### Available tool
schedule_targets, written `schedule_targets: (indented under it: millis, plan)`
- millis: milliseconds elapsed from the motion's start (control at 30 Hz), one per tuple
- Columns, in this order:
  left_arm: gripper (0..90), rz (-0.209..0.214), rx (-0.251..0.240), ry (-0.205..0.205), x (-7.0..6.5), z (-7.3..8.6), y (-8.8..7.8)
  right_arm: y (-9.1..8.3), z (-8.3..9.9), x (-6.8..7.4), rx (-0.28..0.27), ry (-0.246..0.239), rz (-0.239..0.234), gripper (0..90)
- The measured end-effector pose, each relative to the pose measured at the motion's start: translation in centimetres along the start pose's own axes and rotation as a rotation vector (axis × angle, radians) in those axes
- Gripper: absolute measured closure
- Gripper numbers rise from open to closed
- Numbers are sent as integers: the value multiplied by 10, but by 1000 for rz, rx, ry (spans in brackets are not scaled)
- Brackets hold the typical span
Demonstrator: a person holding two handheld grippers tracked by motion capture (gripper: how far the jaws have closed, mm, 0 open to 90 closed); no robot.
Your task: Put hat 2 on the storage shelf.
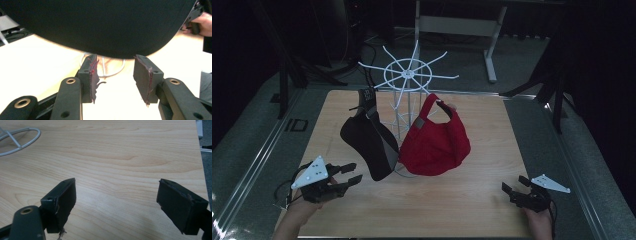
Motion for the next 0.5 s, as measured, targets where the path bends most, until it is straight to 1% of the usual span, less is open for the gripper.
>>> schedule_targets:
  millis: [67, 133, 167, 200, 233, 267, 300, 333, 367, 400, 500]
  plan:
    - [546, -10, 11, -5, -1, 8, 3, 0, 0, 0, 0, -2, 0, 158]
    - [546, -1, 12, -16, -2, 14, 5, 0, 0, 0, 0, -4, -1, 158]
    - [546, -6, 19, -19, -2, 17, 6, 0, 0, 0, -1, -4, -1, 158]
    - [546, 3, 24, -24, -3, 20, 7, 0, 0, 0, -1, -4, -1, 158]
    - [546, 16, 24, -39, -4, 23, 8, 0, 0, 0, -2, -4, -1, 158]
    - [546, 18, 33, -47, -4, 27, 9, 0, 0, 0, -3, -4, -1, 158]
    - [546, 18, 33, -47, -4, 27, 9, 0, 0, 0, -3, -4, -1, 158]
    - [546, 25, 46, -53, -5, 34, 10, 0, 0, 1, -2, -4, -1, 158]
    - [545, 22, 56, -61, -5, 37, 11, 0, 0, 1, -2, -5, -1, 158]
    - [545, 16, 67, -61, -5, 41, 12, 0, 0, 1, 0, -5, 0, 158]
    - [545, 7, 73, -81, -3, 50, 12, 0, 1, 1, 1, -6, 1, 158]
Point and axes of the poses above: each handheld gripper's, and its own axes: y roughly forward along the jaws, z roughly out of its underside, x roughly to its left, the point moved 10 cm from there along y, roughly forward along the jaws, and after that the axes turned 10 degrees about y, right-handed, at the moved point
